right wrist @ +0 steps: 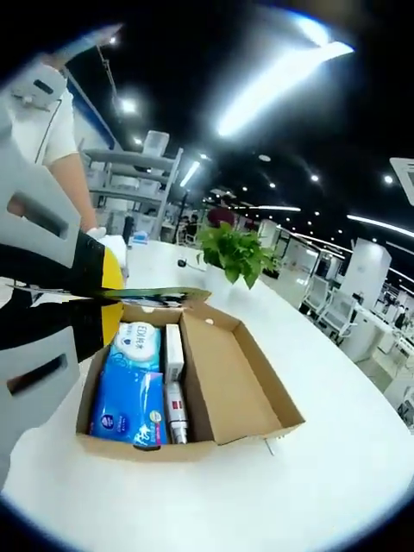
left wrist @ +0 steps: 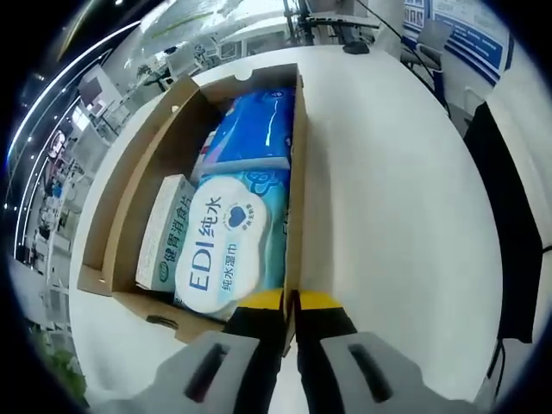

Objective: Operate the shoe box by opening the lid, removing the specified soft item, and placing it in the target area until the item is outside and the box remains undamaged.

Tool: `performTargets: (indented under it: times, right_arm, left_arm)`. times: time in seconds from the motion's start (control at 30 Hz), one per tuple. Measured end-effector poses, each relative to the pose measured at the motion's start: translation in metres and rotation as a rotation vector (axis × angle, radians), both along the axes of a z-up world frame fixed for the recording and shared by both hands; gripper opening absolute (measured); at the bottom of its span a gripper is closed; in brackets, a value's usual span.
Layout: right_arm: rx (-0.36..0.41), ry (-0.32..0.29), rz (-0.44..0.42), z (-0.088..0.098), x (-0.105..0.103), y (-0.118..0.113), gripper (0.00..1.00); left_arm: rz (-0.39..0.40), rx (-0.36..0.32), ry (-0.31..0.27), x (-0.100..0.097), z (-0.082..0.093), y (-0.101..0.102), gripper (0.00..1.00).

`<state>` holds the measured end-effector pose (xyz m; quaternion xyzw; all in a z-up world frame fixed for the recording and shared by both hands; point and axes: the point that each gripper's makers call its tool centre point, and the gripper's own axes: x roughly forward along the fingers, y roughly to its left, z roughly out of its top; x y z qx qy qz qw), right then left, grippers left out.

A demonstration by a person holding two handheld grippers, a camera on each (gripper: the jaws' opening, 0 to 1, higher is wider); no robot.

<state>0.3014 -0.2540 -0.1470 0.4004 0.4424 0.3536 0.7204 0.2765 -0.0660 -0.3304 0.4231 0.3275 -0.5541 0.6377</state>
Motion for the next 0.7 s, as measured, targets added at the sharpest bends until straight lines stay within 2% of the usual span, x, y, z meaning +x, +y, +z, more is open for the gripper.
performTargets:
  times: [0.17, 0.33, 0.47, 0.7]
  right_arm:
    - [-0.003, -0.006, 0.001, 0.006, -0.001, -0.009, 0.0]
    - [0.053, 0.004, 0.016, 0.02, -0.004, -0.017, 0.0]
    - [0.032, -0.01, 0.007, 0.024, -0.005, -0.029, 0.0]
    - [0.04, -0.019, -0.01, 0.029, -0.004, -0.042, 0.0]
  left_arm:
    - [0.009, 0.0, 0.002, 0.0, 0.0, 0.0, 0.03]
    - [0.005, 0.002, 0.0, -0.001, 0.0, 0.0, 0.02]
    - [0.006, 0.004, 0.003, 0.0, 0.0, 0.0, 0.02]
    - [0.008, 0.0, -0.002, 0.0, 0.001, -0.001, 0.03]
